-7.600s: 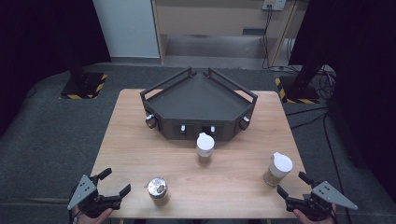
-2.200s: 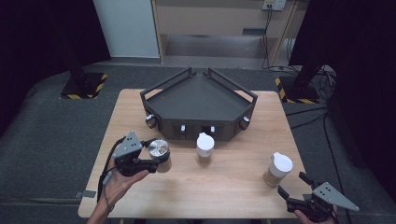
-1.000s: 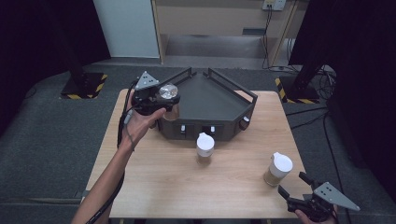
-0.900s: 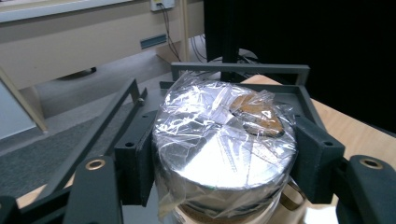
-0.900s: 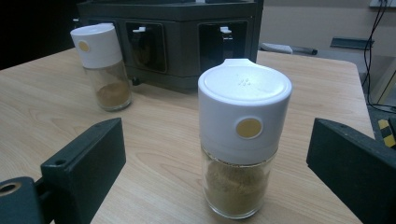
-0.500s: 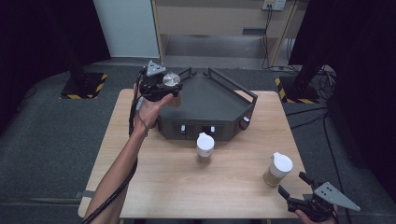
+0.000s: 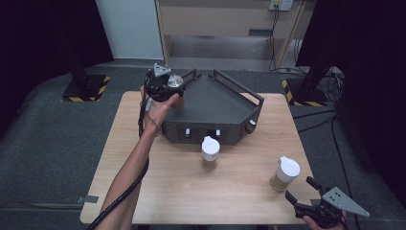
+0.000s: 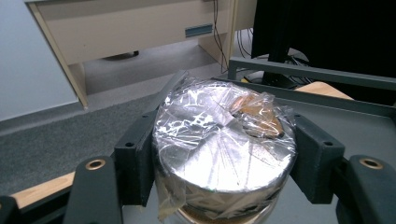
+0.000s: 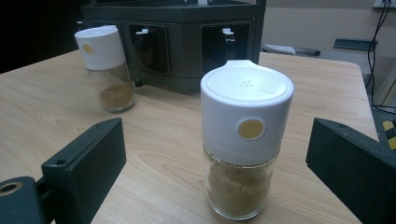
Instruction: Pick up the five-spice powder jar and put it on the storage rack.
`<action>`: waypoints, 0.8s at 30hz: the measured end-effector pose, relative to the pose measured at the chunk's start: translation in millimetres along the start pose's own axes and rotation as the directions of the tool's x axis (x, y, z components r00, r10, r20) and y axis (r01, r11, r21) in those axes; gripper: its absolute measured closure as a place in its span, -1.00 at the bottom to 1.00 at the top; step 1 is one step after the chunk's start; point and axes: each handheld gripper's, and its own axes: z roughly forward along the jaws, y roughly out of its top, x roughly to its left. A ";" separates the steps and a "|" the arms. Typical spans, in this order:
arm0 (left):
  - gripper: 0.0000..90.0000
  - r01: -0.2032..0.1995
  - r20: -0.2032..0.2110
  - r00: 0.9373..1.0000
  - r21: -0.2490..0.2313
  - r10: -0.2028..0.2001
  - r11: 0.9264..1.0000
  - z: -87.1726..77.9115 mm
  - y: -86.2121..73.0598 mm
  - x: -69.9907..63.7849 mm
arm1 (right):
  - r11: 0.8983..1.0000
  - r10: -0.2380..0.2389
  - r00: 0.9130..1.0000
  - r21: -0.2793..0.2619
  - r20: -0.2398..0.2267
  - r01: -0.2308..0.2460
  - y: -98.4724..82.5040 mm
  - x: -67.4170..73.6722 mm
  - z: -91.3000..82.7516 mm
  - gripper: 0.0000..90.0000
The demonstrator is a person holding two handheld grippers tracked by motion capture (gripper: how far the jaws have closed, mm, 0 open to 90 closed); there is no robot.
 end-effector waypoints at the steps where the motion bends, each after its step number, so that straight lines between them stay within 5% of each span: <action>1: -0.27 0.003 -0.010 1.000 0.004 -0.003 1.000 2.7 -1.9 -0.3 | 1.000 0.000 1.000 0.001 -0.002 0.000 0.0 -0.2 0.1 -0.89; 24: -0.27 0.037 -0.040 0.999 0.033 -0.035 0.999 18.3 -15.4 -0.7 | 1.000 0.001 1.000 -0.004 -0.007 -0.001 -0.7 -1.2 0.0 -0.89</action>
